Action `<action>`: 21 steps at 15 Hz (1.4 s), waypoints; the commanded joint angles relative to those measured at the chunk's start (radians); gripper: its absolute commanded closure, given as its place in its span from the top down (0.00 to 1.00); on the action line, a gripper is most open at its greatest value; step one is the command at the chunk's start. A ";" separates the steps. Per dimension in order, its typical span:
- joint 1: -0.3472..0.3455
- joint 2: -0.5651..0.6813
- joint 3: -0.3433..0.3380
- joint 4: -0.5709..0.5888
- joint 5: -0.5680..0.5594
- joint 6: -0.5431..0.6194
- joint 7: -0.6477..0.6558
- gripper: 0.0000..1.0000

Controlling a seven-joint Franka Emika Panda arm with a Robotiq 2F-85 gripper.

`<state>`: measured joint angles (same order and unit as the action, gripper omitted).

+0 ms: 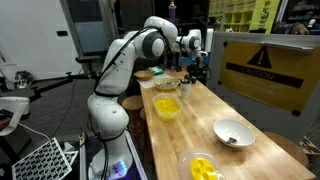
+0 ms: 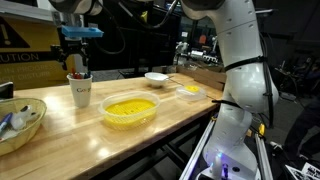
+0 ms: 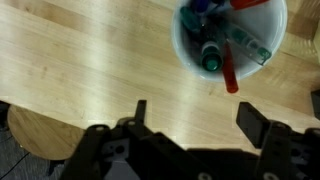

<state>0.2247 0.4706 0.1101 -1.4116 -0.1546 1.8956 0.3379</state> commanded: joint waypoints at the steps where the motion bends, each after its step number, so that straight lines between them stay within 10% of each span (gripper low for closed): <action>1: 0.019 0.008 -0.013 0.001 0.008 0.024 -0.002 0.61; 7: 0.033 0.024 -0.017 -0.007 -0.002 0.057 0.001 0.14; 8: 0.035 0.025 -0.018 -0.007 0.000 0.054 0.005 0.57; 9: 0.030 0.033 -0.017 0.004 0.009 0.045 -0.003 0.27; 15: 0.031 0.036 -0.017 0.004 0.009 0.045 -0.003 0.56; 21: 0.031 0.036 -0.017 0.004 0.009 0.045 -0.003 0.57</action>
<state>0.2428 0.5062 0.1091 -1.4120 -0.1546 1.9437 0.3392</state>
